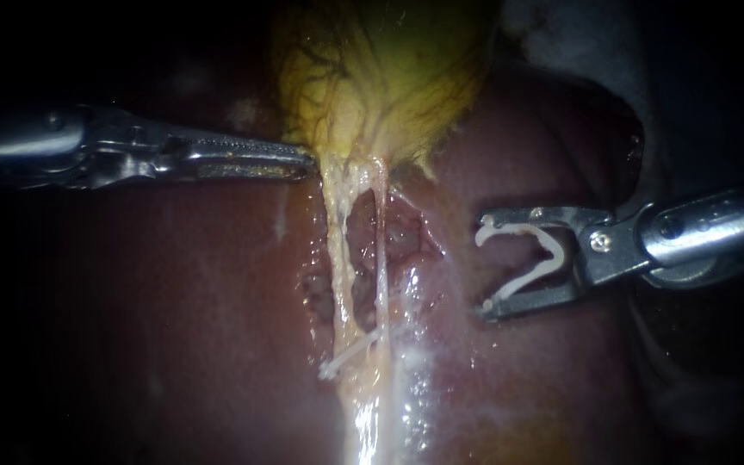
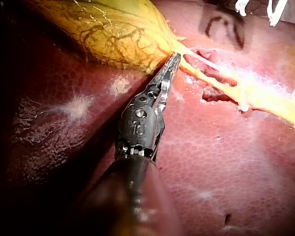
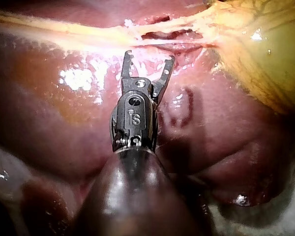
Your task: Clipping second clip left tube
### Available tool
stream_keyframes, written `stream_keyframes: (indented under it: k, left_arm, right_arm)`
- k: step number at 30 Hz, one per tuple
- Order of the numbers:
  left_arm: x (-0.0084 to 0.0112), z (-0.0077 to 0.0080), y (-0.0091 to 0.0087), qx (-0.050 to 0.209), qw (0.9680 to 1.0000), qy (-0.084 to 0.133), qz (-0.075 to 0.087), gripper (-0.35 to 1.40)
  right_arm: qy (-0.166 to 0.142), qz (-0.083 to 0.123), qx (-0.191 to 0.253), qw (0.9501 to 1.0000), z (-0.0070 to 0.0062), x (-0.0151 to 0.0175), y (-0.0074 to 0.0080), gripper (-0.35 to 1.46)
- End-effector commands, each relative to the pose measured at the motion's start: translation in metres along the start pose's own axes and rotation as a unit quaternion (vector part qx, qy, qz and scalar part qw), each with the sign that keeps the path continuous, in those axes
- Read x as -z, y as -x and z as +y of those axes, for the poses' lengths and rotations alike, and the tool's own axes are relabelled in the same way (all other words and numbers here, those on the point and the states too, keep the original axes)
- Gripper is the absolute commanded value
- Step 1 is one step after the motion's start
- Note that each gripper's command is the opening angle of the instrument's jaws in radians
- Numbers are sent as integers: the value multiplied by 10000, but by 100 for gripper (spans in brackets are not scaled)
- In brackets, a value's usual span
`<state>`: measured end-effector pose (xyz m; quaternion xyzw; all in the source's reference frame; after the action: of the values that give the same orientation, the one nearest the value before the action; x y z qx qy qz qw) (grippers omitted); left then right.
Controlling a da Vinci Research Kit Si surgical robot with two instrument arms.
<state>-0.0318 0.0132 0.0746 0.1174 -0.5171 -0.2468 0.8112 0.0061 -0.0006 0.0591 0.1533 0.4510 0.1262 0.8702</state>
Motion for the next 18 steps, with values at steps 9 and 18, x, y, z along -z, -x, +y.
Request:
stream_keyframes:
  k: [9, 18]
  left_arm:
    - [38, 0, 21, 52, 10000, 14, 34, -35]
    - [92, 13, 56, 73, 9996, 221, -131, -35]
  right_arm:
    - [-3, 1, 3, 10000, -2, 0, -1, 57]
    - [-138, 12, -15, 9999, 0, -4, -4, 58]
